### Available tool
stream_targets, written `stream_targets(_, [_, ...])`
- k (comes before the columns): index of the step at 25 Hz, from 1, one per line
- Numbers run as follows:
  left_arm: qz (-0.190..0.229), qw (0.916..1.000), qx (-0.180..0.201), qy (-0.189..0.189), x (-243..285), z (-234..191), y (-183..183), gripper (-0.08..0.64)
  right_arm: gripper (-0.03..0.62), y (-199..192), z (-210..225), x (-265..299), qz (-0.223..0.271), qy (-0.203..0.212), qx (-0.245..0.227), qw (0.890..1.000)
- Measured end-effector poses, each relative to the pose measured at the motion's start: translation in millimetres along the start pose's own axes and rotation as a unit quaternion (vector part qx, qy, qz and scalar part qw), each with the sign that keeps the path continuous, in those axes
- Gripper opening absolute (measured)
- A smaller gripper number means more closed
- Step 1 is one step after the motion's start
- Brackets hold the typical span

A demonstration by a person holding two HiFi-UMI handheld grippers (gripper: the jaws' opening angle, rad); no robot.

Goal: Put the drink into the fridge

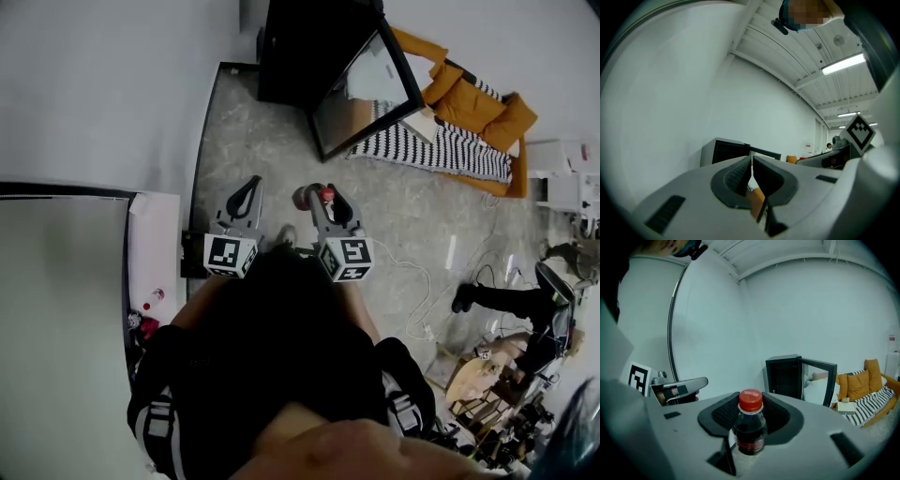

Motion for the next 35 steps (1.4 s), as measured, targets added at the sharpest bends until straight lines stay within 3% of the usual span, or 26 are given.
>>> stream_targets(21, [-0.009, 0.9997, -0.019, -0.007, -52, -69, -14, 0.012, 0.141, 2, -63, 36, 0.007, -0.022, 0.007, 1.000])
stream_targets(35, [-0.008, 0.9994, -0.005, 0.034, -6, -116, 4, 0.012, 0.141, 33, -39, 111, 0.024, -0.001, 0.003, 1.000])
Point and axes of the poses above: the fingertips, and each gripper's own axes: x forward along the fingers, z to its right, y out of its top, the point moved 3 cm from there along -x, backward along the fingers, and after that the axes turned 9 degrees about -y, right-handed, at the moved point
